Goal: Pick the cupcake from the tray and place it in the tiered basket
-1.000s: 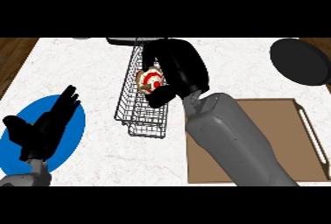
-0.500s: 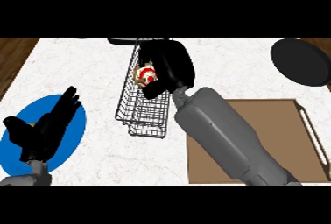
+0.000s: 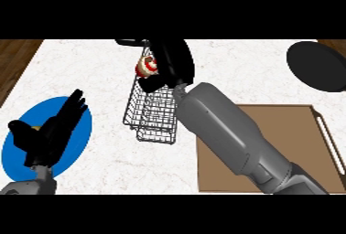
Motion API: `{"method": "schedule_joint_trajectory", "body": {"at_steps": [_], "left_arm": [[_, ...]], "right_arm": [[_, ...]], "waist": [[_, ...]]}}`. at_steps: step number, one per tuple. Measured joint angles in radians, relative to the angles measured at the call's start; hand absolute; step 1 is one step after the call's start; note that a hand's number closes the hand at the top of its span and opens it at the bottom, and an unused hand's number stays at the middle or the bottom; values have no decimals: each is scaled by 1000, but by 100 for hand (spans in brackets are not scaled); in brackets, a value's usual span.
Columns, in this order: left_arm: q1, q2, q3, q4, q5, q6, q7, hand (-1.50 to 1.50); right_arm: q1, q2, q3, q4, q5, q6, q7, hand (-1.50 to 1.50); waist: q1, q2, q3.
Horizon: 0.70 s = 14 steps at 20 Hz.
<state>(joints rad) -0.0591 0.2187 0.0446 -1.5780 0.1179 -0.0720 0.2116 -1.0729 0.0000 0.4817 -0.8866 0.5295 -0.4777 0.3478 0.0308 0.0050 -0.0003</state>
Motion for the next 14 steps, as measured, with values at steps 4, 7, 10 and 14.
{"method": "schedule_joint_trajectory", "body": {"at_steps": [4, 7, 10, 14], "left_arm": [[-17, -4, 1, -7, -5, 4, 23, 0], [-33, -8, 3, 1, -8, 4, 21, 0], [-54, -5, 16, 29, -7, 3, 14, 0], [-29, -1, 19, 16, -9, -4, 7, 0]], "right_arm": [[-54, 0, 31, 41, -78, -46, -3, -150], [-67, 0, 26, 54, -158, -98, -23, -150], [-60, 0, -7, 35, -239, -127, -47, -150], [-48, 0, -83, -6, -346, -155, -87, -150]], "waist": [[1, 0, 0], [5, 2, 0], [1, 2, 0], [-2, 0, 0]]}}
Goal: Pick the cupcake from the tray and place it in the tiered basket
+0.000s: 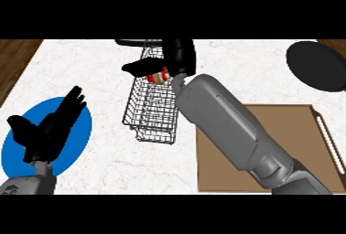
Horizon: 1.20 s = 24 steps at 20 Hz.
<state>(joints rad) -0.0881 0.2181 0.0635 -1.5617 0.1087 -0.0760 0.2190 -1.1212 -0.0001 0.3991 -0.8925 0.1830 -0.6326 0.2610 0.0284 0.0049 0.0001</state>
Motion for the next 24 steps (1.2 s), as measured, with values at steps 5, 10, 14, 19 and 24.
{"method": "schedule_joint_trajectory", "body": {"at_steps": [5, 10, 14, 19, 24], "left_arm": [[4, -9, -1, 8, -8, 7, -2, 0], [26, -17, -3, -18, -15, 16, 6, 0], [42, -4, 16, -28, -4, 2, 1, 0], [38, 0, 24, -47, 5, -6, 25, 0], [38, -6, 26, -34, -3, -9, 9, 0]], "right_arm": [[37, -20, -130, -78, -108, -8, -57, -150], [79, -94, -247, -146, -160, -7, -89, -150], [143, -178, -322, -212, -189, 12, -85, -150], [223, -303, -429, -273, -254, 106, -95, -150], [312, -435, -532, -327, -329, 236, -108, -150]], "waist": [[-17, -3, 0], [-24, -6, 0], [-31, -7, 0], [-32, -7, 0], [-33, -6, 0]]}}
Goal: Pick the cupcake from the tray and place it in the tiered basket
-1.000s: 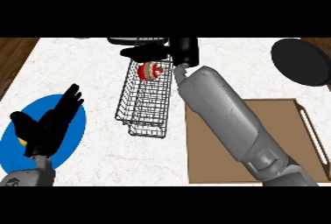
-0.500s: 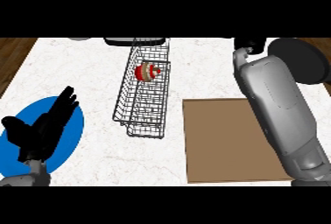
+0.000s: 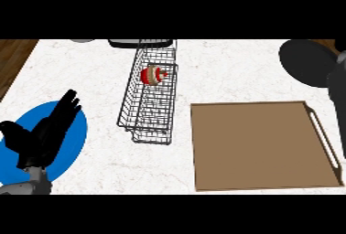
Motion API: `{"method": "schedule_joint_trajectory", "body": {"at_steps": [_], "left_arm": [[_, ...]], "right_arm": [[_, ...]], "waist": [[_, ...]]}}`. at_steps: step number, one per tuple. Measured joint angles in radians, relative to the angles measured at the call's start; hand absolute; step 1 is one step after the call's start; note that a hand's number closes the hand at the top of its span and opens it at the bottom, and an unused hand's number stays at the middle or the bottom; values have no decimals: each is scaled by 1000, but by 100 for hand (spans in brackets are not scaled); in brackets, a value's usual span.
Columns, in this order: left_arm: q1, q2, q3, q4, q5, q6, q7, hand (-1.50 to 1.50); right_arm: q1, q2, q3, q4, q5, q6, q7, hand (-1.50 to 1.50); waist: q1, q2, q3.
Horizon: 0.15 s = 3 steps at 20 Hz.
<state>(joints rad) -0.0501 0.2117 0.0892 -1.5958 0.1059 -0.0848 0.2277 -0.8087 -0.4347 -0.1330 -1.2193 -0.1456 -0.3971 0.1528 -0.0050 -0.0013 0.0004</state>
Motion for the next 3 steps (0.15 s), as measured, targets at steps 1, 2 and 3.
{"method": "schedule_joint_trajectory", "body": {"at_steps": [1, 2, 3], "left_arm": [[-3, -4, 1, 11, -3, 2, -6, 0], [-7, -10, -3, 19, -7, 3, -9, 0], [-18, -5, 4, 27, -1, -1, -2, 0]], "right_arm": [[18, -21, -21, 1, -16, 29, -12, -150], [27, -44, -43, 16, -30, 61, -27, -150], [44, -64, -61, 22, -44, 92, -43, -150]], "waist": [[0, 0, 0], [2, 1, 0], [2, 1, 0]]}}
